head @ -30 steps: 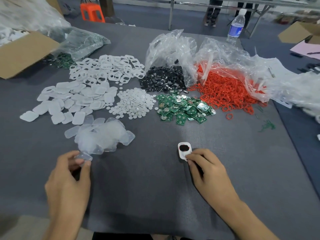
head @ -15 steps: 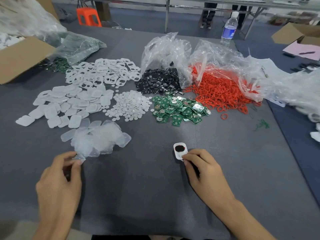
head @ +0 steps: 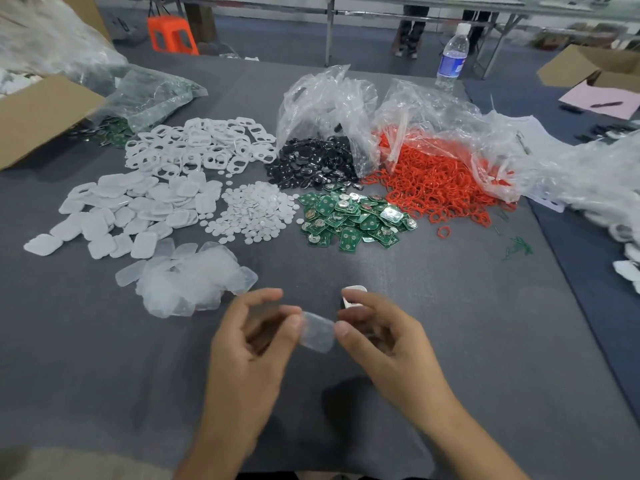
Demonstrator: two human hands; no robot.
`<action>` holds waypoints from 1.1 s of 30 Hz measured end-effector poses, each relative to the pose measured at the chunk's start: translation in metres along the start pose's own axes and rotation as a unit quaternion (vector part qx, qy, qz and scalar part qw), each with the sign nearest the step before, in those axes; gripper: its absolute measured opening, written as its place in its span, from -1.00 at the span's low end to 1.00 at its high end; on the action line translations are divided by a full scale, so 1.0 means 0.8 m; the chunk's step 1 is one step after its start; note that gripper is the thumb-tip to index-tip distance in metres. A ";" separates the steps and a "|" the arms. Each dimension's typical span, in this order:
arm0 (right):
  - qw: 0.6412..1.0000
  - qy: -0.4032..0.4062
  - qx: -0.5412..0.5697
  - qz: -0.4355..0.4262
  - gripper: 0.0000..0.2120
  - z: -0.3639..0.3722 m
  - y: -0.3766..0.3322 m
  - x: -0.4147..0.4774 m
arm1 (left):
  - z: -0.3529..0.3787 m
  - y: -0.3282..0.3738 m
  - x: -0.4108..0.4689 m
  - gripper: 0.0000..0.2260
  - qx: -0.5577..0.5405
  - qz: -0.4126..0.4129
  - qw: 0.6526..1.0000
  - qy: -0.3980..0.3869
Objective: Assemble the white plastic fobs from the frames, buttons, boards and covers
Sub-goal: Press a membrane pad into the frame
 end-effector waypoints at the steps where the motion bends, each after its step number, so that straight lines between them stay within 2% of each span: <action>1: 1.000 -0.006 0.011 0.013 -0.72 0.001 0.001 0.000 | 0.013 -0.003 -0.003 -0.73 -0.006 -0.007 1.000 -0.014; 5: 0.994 0.007 0.086 0.073 -0.78 -0.011 0.012 -0.002 | 0.035 -0.020 -0.007 -0.72 -0.037 -0.054 0.997 -0.033; 8: 0.990 0.013 0.112 0.084 -0.78 -0.019 0.017 -0.005 | 0.046 -0.035 -0.010 -0.64 -0.053 -0.097 0.991 -0.074; 12: 0.984 0.032 0.139 0.104 -0.78 -0.027 0.025 -0.006 | 0.057 -0.048 -0.016 -0.63 -0.039 -0.127 0.983 -0.130; 20: 0.985 0.001 0.132 0.110 -0.74 -0.021 0.030 -0.011 | 0.061 -0.047 -0.009 -0.68 0.012 -0.094 0.990 -0.108; 26: 0.985 0.001 0.148 0.092 -0.75 -0.023 0.024 -0.010 | 0.077 -0.042 -0.010 -0.68 0.034 -0.069 0.984 -0.159; 33: 0.997 0.024 0.063 0.046 -0.78 -0.035 0.015 -0.005 | 0.083 -0.033 -0.010 -0.76 0.061 -0.007 0.983 -0.173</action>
Point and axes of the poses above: each hand's wrist, its own x-axis towards the middle knuckle, its own z-axis out of the palm, y = z × x, the point moved 10 cm from there along x, towards the middle knuckle, and after that the axes turned 6 degrees about y, right-handed, at the moved point
